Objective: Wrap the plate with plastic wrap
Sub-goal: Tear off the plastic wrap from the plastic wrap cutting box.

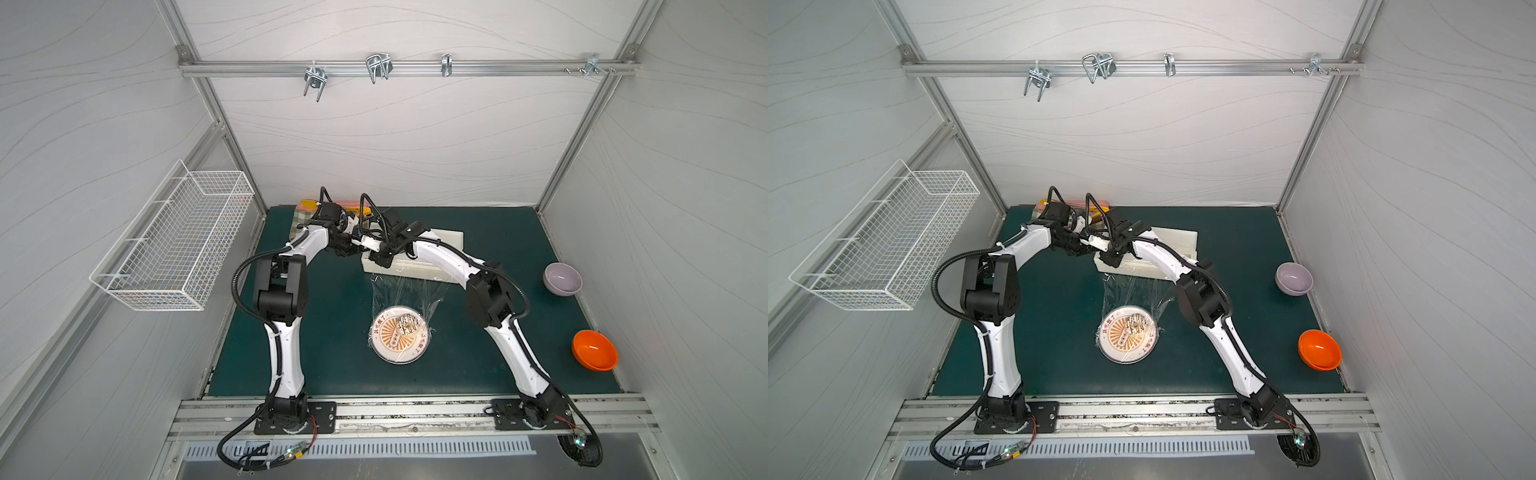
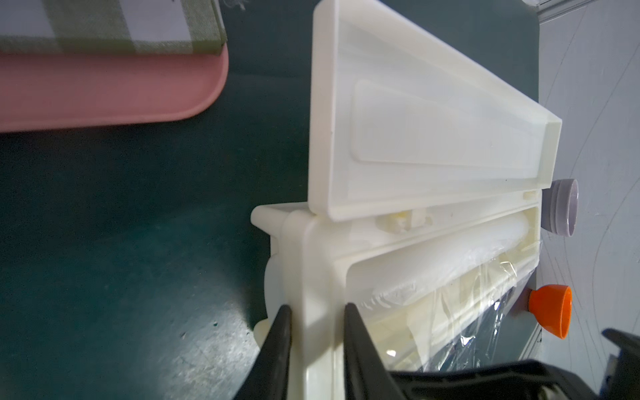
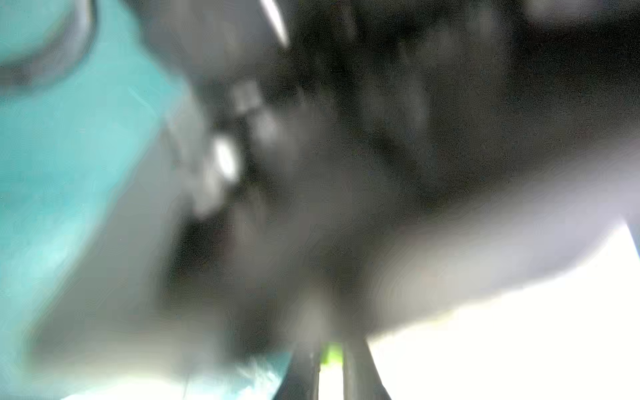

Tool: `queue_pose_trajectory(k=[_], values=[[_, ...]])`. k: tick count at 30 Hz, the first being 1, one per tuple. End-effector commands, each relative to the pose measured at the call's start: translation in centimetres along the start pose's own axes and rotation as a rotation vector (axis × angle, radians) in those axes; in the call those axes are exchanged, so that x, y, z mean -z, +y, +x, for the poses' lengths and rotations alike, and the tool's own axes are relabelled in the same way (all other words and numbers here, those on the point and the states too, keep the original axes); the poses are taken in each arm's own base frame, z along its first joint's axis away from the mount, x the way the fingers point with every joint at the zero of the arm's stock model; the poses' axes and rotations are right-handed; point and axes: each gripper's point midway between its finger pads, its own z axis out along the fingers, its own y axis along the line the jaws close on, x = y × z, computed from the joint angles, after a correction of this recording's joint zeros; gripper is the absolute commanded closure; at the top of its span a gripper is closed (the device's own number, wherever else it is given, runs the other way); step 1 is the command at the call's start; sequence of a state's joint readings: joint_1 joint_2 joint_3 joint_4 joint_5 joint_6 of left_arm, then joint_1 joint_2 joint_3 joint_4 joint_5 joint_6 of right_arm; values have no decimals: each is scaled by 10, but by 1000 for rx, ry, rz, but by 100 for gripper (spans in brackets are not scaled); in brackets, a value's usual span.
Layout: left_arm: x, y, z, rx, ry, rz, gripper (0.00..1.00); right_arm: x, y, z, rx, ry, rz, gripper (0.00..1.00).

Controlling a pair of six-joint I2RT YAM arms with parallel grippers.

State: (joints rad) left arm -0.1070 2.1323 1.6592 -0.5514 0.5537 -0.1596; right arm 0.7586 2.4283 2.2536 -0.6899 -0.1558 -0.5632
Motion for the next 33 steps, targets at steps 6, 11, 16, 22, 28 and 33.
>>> queue_pose_trajectory(k=[6,11,16,22,28,33], values=[[-21,68,49,92,167,-220,100,29,1,75,-37,240,-56,100],[-21,73,49,110,174,-229,100,44,3,95,-51,279,-72,100],[-21,77,48,125,180,-235,100,56,1,113,-62,309,-84,100],[-18,87,46,127,194,-275,100,72,5,136,-32,332,-105,100],[-10,97,42,132,177,-319,100,87,8,159,-60,376,-116,100],[-7,103,39,138,165,-338,100,100,7,175,-52,408,-96,100]])
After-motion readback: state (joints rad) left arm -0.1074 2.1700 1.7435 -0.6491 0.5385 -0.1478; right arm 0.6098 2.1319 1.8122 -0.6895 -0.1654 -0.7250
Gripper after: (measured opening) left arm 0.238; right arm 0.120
